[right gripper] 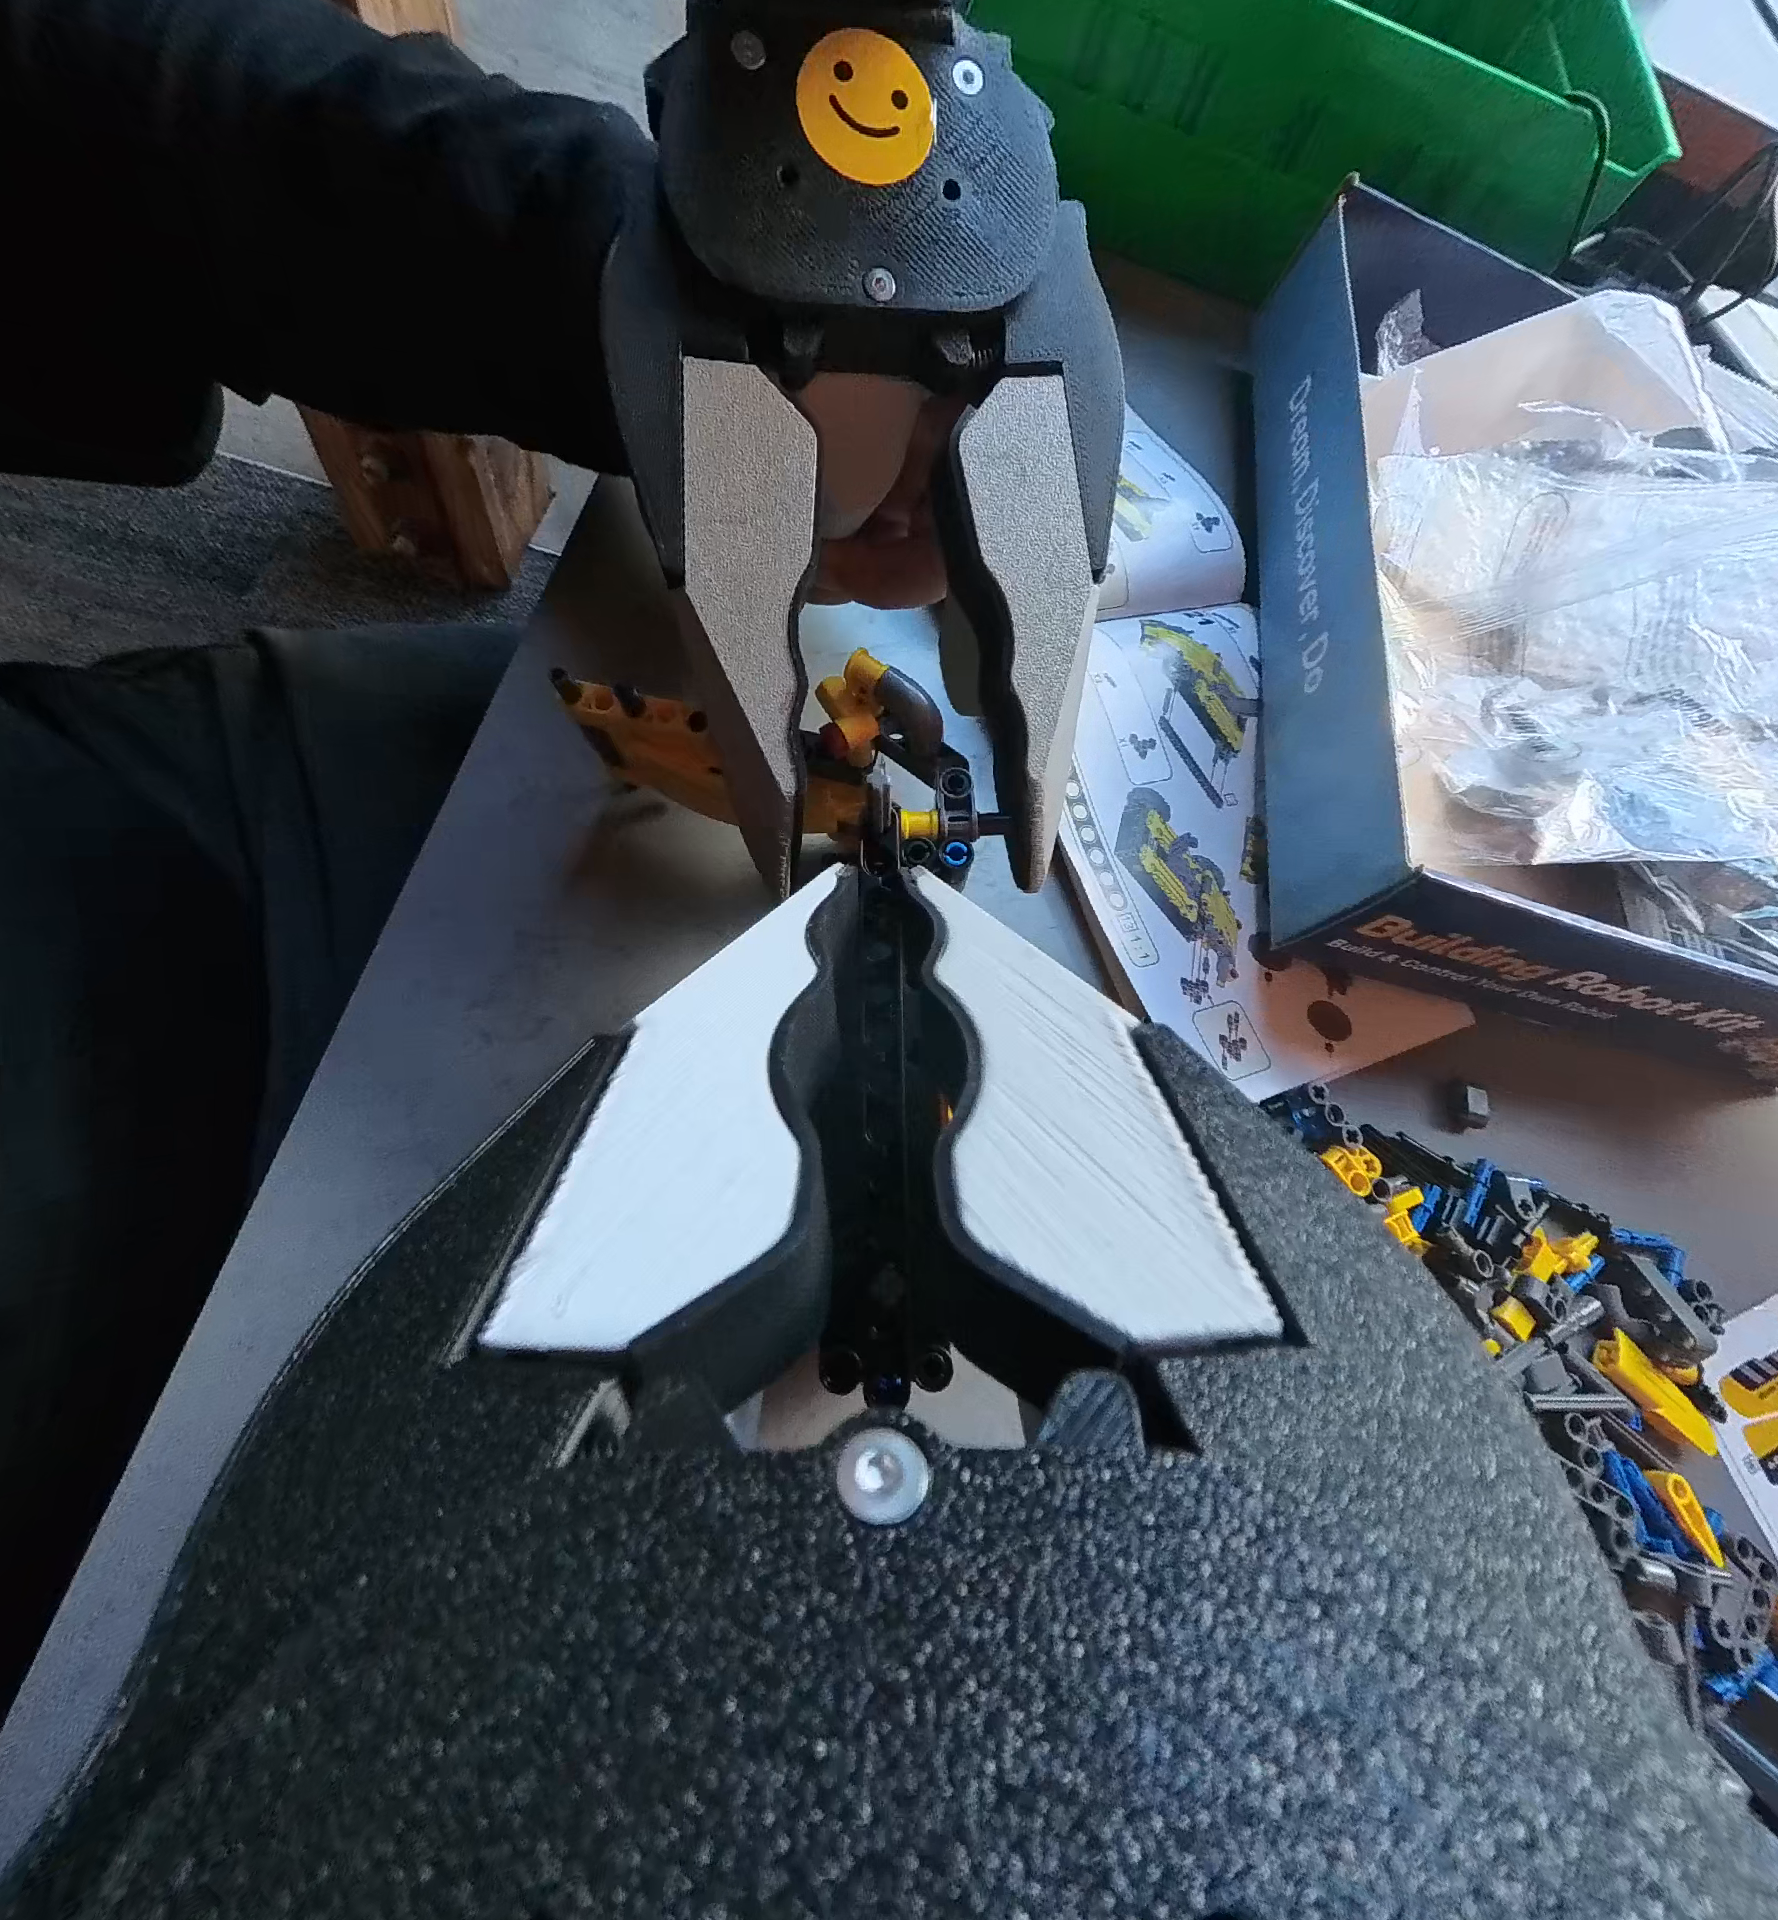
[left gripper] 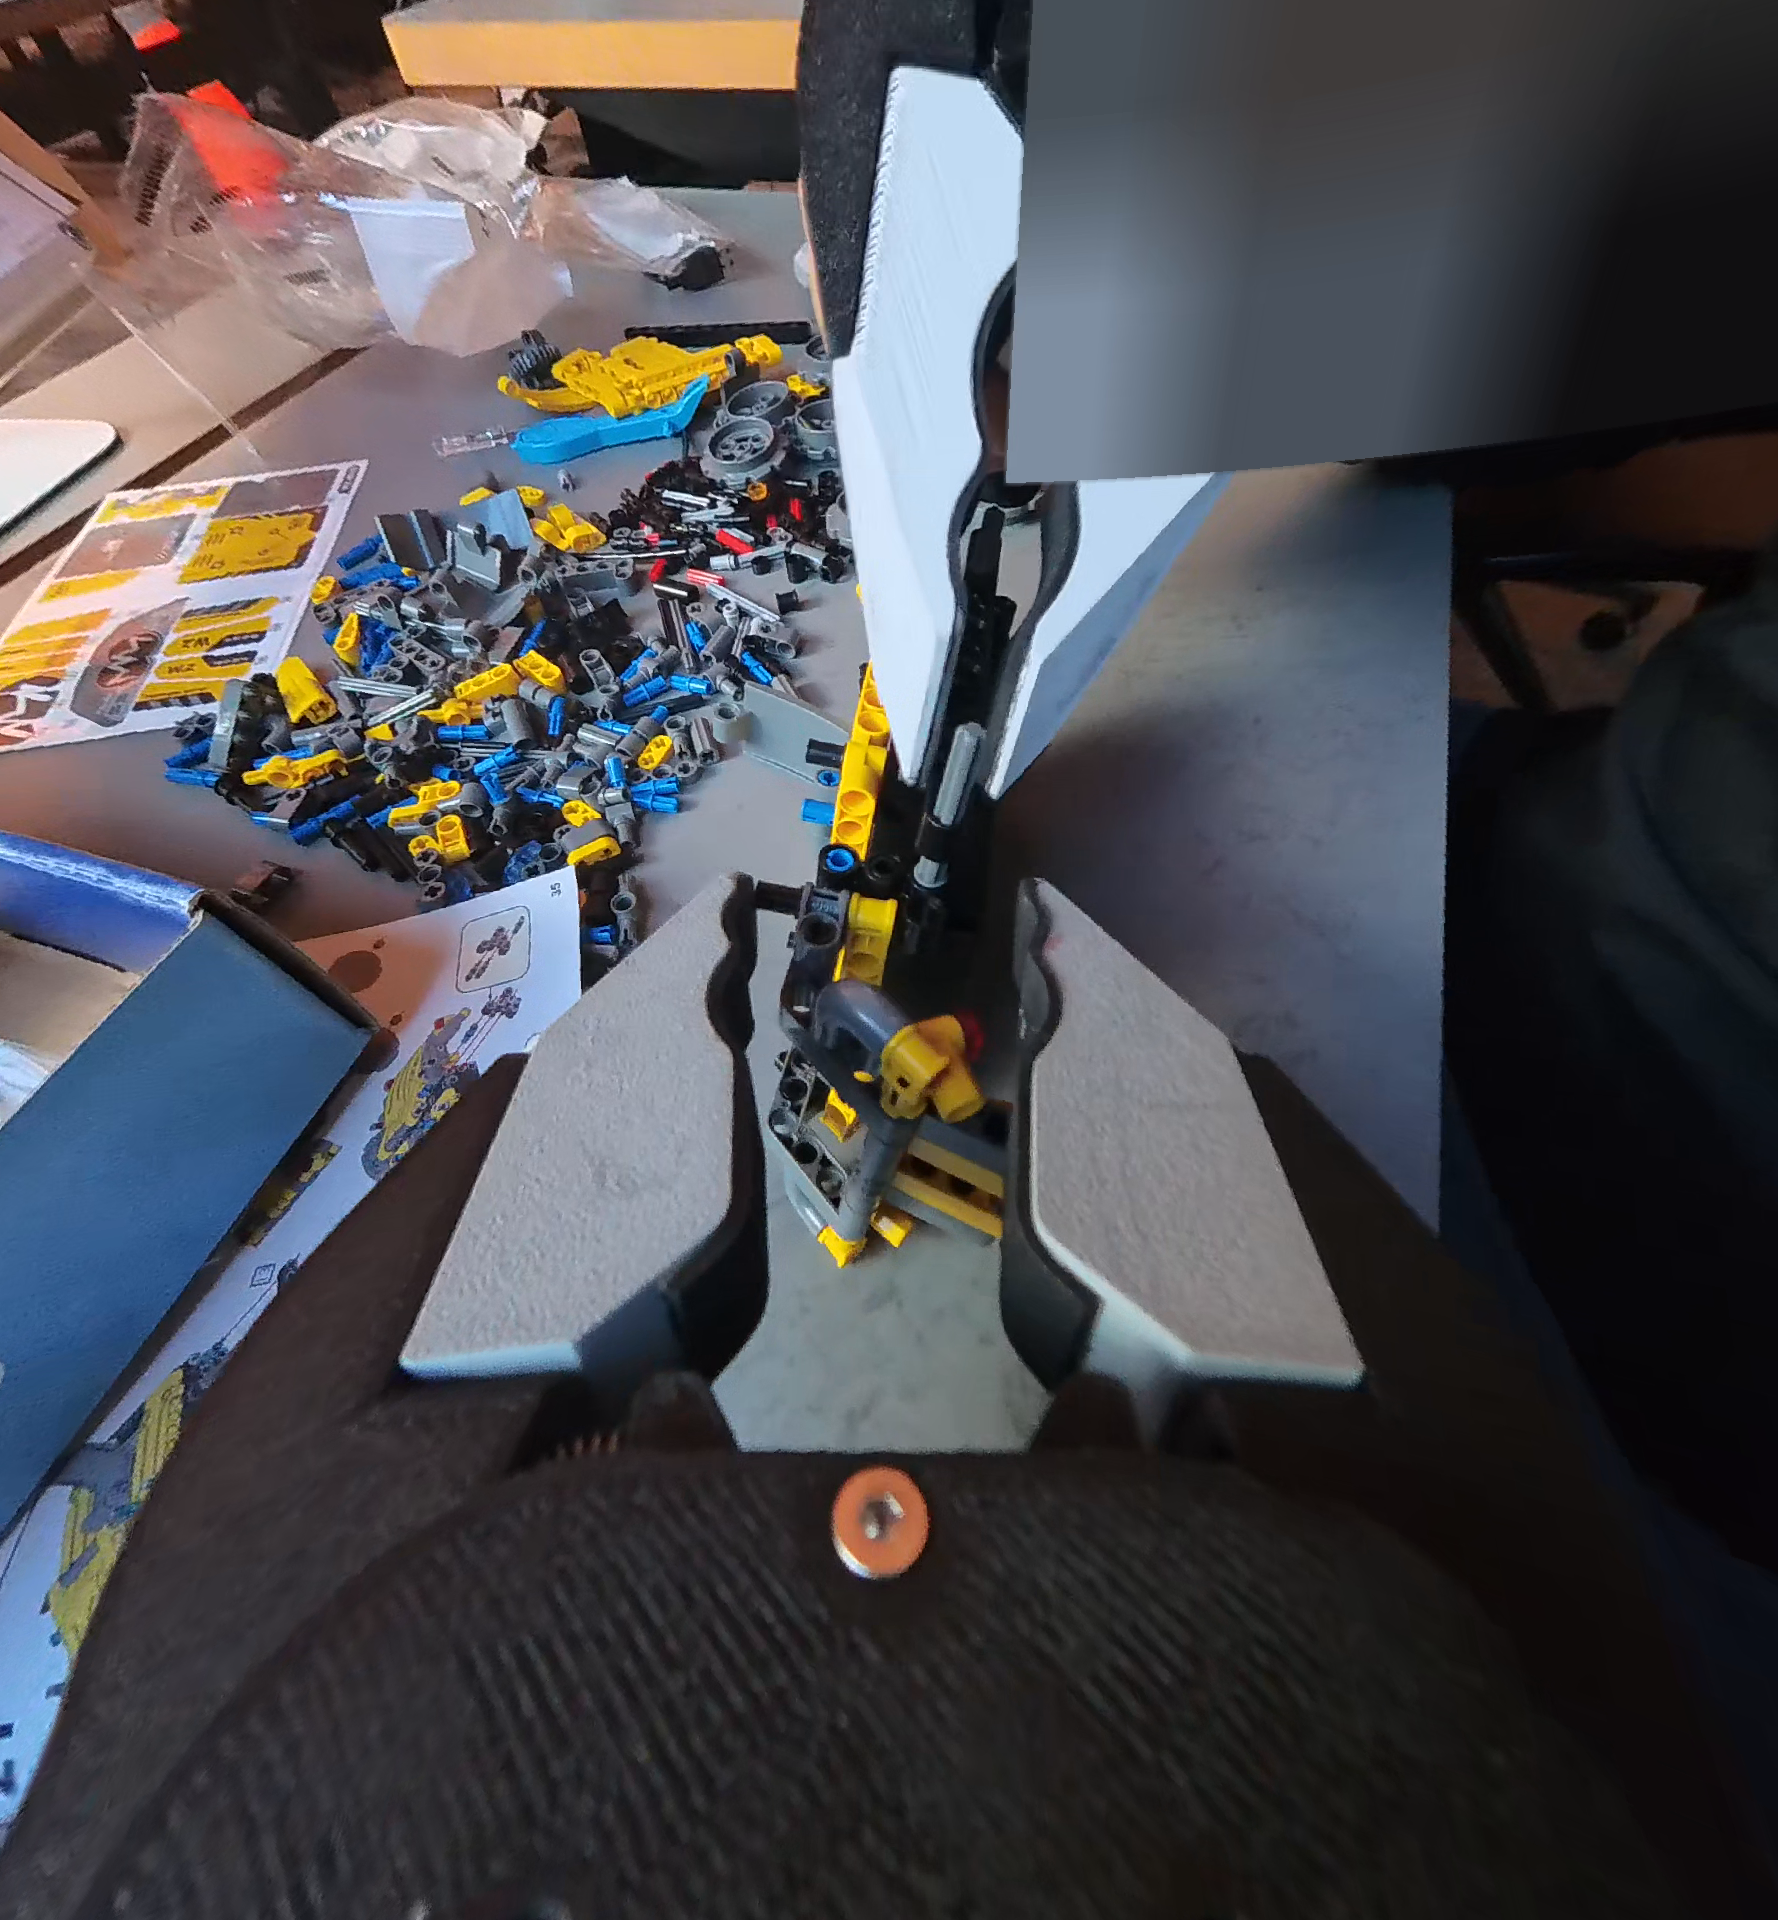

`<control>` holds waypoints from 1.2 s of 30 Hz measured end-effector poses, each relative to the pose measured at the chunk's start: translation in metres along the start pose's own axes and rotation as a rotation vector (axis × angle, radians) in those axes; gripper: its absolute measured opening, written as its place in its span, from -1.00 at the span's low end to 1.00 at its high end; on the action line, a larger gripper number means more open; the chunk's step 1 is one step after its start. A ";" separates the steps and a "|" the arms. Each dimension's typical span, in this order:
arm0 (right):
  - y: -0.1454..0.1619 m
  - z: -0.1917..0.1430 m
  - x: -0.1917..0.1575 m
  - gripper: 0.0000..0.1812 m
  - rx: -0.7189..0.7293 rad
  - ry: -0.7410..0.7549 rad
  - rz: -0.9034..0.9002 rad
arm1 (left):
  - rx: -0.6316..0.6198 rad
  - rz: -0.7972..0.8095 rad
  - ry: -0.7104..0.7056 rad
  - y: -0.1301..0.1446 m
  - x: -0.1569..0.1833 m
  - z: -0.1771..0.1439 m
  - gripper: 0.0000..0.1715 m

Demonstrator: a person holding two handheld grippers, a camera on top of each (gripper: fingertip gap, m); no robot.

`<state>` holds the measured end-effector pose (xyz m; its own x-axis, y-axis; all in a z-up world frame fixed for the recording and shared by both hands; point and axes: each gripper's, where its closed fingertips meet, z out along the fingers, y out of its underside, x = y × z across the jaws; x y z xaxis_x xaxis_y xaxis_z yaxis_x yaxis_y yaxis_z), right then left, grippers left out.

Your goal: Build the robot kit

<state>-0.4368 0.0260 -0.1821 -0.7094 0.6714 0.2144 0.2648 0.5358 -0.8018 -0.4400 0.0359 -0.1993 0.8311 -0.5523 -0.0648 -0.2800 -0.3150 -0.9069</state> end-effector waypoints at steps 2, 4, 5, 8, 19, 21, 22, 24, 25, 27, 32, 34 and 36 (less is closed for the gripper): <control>0.000 0.000 0.000 -0.91 -0.001 -0.007 0.008 | 0.002 -0.004 0.002 0.000 0.000 0.001 -0.46; 0.000 0.000 0.000 -0.92 -0.001 -0.010 0.007 | 0.008 -0.015 0.006 0.000 0.000 0.001 -0.45; 0.001 0.000 0.000 -0.91 0.000 -0.011 0.005 | 0.009 -0.018 0.007 0.000 0.000 0.001 -0.46; 0.001 0.000 0.000 -0.92 0.008 -0.007 -0.008 | 0.004 -0.013 -0.004 -0.001 -0.002 0.001 -0.50; 0.002 -0.002 0.000 -0.91 0.052 0.031 -0.071 | 0.036 -0.034 0.008 0.001 -0.002 0.001 -0.48; 0.002 -0.002 0.000 -0.91 0.055 0.034 -0.082 | 0.038 -0.018 0.014 0.000 0.000 0.001 -0.48; 0.002 -0.002 0.000 -0.91 0.059 0.033 -0.080 | 0.043 -0.013 0.018 0.000 0.000 0.001 -0.49; 0.002 -0.002 0.000 -0.91 0.068 0.026 -0.073 | 0.055 -0.020 0.021 -0.001 -0.001 0.001 -0.53; 0.002 -0.002 0.001 -0.91 0.071 0.025 -0.071 | 0.060 -0.025 0.025 -0.001 -0.002 0.002 -0.54; 0.002 -0.003 0.001 -0.91 0.073 0.024 -0.077 | 0.064 -0.024 0.029 -0.001 -0.002 0.002 -0.54; 0.003 -0.002 0.001 -0.91 0.078 0.013 -0.066 | 0.061 -0.015 0.029 -0.001 -0.002 0.002 -0.53; 0.003 -0.002 0.002 -0.91 0.078 0.015 -0.061 | 0.067 -0.009 0.019 -0.002 -0.004 0.001 -0.50; 0.003 -0.002 0.002 -0.91 0.075 0.017 -0.058 | 0.070 0.000 0.009 -0.002 -0.006 -0.001 -0.48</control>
<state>-0.4367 0.0299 -0.1827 -0.7110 0.6489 0.2709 0.1733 0.5350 -0.8269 -0.4451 0.0397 -0.1963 0.8266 -0.5595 -0.0610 -0.2451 -0.2602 -0.9339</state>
